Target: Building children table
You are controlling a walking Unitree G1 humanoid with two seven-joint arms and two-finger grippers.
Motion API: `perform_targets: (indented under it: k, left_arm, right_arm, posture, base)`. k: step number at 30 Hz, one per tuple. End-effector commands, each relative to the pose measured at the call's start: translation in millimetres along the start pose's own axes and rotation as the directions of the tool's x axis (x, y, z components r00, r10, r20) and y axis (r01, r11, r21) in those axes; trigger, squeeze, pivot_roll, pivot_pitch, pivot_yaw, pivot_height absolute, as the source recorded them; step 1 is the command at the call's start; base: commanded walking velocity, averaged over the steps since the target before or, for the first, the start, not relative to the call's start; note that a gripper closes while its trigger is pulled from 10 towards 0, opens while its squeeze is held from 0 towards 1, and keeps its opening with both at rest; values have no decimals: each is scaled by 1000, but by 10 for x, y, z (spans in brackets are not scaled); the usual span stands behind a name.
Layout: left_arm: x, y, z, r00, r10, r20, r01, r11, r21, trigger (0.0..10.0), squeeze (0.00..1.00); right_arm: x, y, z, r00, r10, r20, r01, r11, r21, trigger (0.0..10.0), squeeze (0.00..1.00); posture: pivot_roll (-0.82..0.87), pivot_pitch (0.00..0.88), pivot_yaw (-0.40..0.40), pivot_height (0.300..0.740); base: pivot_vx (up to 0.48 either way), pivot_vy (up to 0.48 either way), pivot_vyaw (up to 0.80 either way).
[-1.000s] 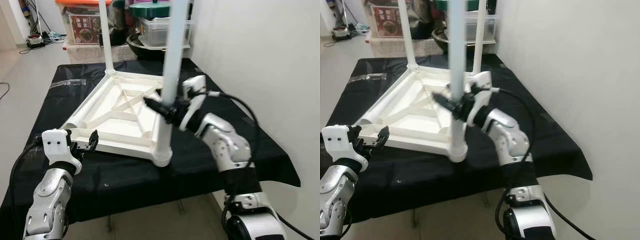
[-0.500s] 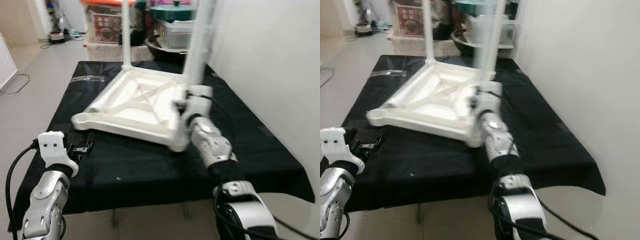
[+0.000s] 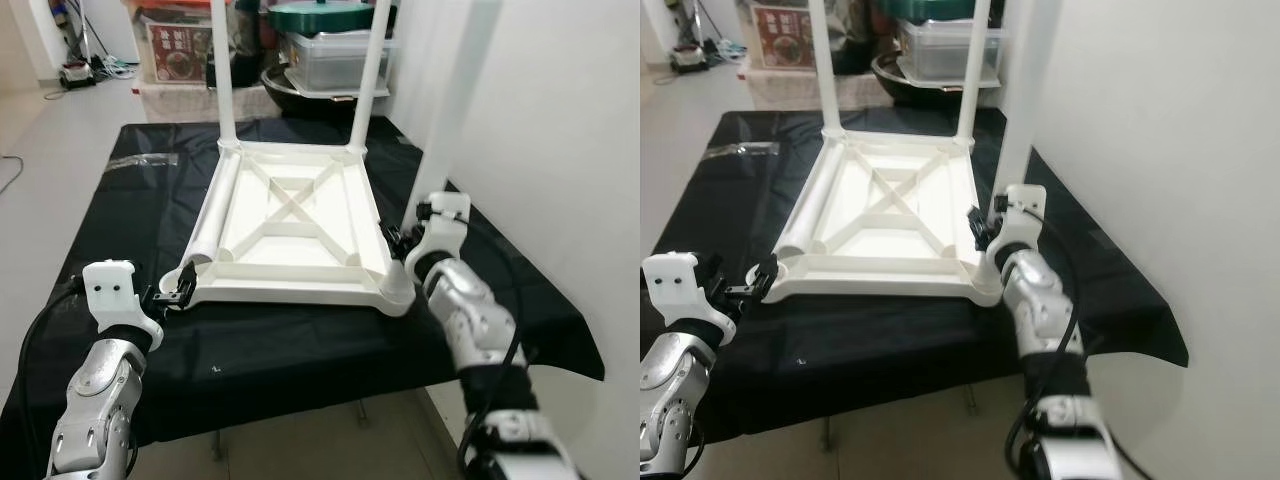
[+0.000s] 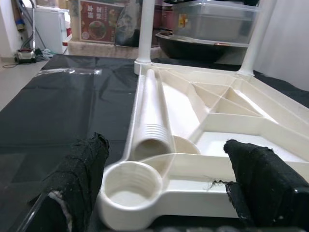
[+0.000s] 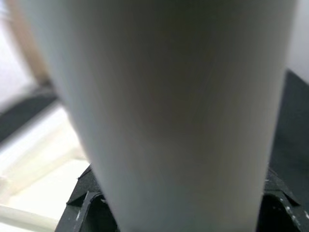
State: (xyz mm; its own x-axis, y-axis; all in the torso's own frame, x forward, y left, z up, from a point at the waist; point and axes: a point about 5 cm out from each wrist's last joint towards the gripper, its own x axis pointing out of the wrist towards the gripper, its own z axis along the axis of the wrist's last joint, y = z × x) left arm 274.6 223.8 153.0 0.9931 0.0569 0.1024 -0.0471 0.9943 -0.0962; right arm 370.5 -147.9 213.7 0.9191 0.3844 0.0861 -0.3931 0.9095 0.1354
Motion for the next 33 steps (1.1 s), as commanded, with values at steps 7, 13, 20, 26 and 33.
perform_targets:
  k: [7,13,20,26,33]
  left_arm:
    - [0,-1,-6,1000,6,9,-6,1000,-7,10000,0]
    - [-6,-9,-2,1000,5,11,-5,1000,-9,10000,0]
    - [-20,-8,7,1000,-1,12,2,1000,-11,10000,0]
    - [-30,-8,17,1000,-3,15,3,1000,-13,10000,0]
    - [-31,-16,23,1000,-7,15,8,1000,-16,10000,0]
  right_arm:
    - [-245,547,76,704,709,-46,-710,699,-86,10000,0]
    - [-285,709,-176,610,785,-109,-792,610,-40,10000,0]
    - [64,416,-329,943,318,-101,-323,946,-34,0,0]
    - [-87,-203,-406,908,-395,-140,392,919,-48,0,0]
    - [-611,-356,-554,707,-691,-150,671,723,-165,10000,0]
  posture:
    - [88,0,-106,740]
    - [100,0,-115,740]
    - [85,0,-105,740]
    - [60,0,-92,740]
    - [30,0,-72,740]
  base:
    - [0,0,0]
    - [0,0,0]
    - [0,0,0]
    - [0,0,0]
    - [0,0,0]
